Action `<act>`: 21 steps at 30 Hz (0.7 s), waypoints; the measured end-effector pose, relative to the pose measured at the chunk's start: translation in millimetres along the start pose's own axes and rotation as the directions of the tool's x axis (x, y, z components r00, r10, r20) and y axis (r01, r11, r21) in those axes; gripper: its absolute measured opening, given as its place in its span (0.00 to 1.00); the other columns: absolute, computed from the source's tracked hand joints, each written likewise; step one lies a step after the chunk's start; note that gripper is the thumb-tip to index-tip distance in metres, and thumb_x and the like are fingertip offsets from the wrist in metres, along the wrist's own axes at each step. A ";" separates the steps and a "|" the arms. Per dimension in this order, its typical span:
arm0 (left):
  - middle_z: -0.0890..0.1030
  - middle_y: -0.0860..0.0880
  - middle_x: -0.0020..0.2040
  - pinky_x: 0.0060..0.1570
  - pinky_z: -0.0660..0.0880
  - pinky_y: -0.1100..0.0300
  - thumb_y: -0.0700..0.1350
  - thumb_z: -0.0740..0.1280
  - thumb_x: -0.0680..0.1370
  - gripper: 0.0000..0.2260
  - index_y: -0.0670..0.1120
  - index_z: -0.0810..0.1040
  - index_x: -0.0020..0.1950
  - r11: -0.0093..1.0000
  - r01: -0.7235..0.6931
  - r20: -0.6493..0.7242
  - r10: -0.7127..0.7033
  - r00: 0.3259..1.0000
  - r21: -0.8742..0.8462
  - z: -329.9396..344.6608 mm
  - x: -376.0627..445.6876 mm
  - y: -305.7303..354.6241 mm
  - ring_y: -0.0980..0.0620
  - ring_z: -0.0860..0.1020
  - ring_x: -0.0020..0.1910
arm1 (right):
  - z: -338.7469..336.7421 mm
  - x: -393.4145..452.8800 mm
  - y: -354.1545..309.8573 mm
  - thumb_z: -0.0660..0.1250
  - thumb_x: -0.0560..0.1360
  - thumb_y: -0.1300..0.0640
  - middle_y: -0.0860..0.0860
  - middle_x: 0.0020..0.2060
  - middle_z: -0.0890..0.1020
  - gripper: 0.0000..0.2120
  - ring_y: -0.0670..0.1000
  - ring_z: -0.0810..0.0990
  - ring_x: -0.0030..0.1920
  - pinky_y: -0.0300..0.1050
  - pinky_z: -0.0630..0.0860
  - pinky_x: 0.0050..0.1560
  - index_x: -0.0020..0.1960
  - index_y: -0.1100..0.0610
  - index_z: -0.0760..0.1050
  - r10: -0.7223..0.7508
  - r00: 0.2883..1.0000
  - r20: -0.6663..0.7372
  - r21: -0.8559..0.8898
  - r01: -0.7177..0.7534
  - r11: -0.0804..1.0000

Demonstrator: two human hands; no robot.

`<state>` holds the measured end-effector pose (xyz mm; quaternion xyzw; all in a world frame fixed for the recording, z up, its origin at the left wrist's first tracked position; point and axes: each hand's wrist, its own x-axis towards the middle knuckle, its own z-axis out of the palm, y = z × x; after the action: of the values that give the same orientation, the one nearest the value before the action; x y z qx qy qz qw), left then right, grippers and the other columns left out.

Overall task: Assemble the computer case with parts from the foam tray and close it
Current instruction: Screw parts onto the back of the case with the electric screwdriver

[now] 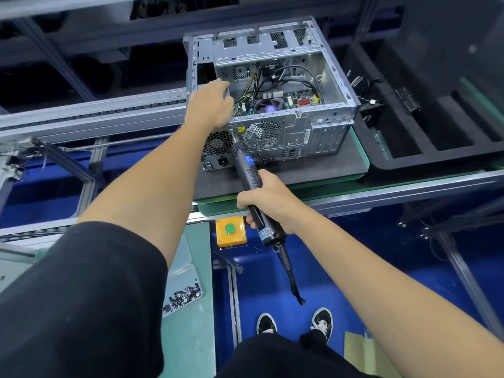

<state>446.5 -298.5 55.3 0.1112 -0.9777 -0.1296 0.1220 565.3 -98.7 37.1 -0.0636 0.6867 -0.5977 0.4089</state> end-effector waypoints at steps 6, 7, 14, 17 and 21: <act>0.76 0.42 0.60 0.57 0.67 0.50 0.43 0.55 0.78 0.13 0.42 0.74 0.56 1.000 -0.005 -0.003 0.005 1.000 -0.001 -0.5 -1.0 0.0 0.42 0.74 0.57 | 0.2 -0.6 -2.2 0.69 0.70 0.65 0.59 0.42 0.73 0.16 0.51 0.76 0.25 0.45 0.76 0.27 0.53 0.56 0.66 0.005 1.000 0.003 -0.006 -0.005 1.000; 0.76 0.42 0.60 0.57 0.67 0.50 0.43 0.55 0.78 0.12 0.43 0.74 0.55 1.000 -0.005 -0.004 0.005 1.000 -0.002 -0.6 -0.7 -0.3 0.42 0.74 0.57 | 0.0 -0.9 -2.7 0.69 0.70 0.65 0.59 0.42 0.73 0.16 0.51 0.76 0.25 0.45 0.76 0.28 0.53 0.56 0.66 0.004 1.000 0.003 -0.007 -0.004 1.000; 0.76 0.42 0.61 0.58 0.67 0.50 0.43 0.55 0.77 0.16 0.40 0.74 0.61 1.000 0.006 -0.003 -0.006 1.000 -0.007 -0.7 -1.5 1.2 0.42 0.74 0.58 | 1.5 -1.7 -5.6 0.69 0.70 0.66 0.57 0.41 0.73 0.16 0.51 0.76 0.25 0.45 0.77 0.28 0.51 0.55 0.66 -0.008 1.000 -0.006 -0.010 0.008 1.000; 0.77 0.42 0.60 0.57 0.68 0.50 0.43 0.55 0.77 0.16 0.40 0.74 0.61 1.000 0.003 -0.001 -0.003 1.000 -0.008 -1.1 -1.6 1.1 0.41 0.74 0.57 | 1.6 -1.6 -5.7 0.69 0.70 0.66 0.58 0.42 0.73 0.16 0.50 0.76 0.25 0.45 0.77 0.28 0.52 0.56 0.66 -0.003 1.000 -0.012 -0.012 0.003 1.000; 0.77 0.42 0.60 0.56 0.68 0.50 0.43 0.55 0.77 0.16 0.39 0.74 0.61 1.000 -0.001 0.003 0.001 1.000 -0.005 -1.6 -1.8 0.9 0.41 0.74 0.57 | 4.7 -1.4 -6.7 0.69 0.71 0.65 0.58 0.41 0.73 0.16 0.51 0.76 0.25 0.46 0.78 0.29 0.54 0.58 0.65 0.002 1.000 -0.016 -0.022 -0.003 1.000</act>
<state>448.4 -297.6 56.7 0.1101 -0.9777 -0.1320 0.1210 566.5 -103.3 43.8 -0.0624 0.6966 -0.5901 0.4034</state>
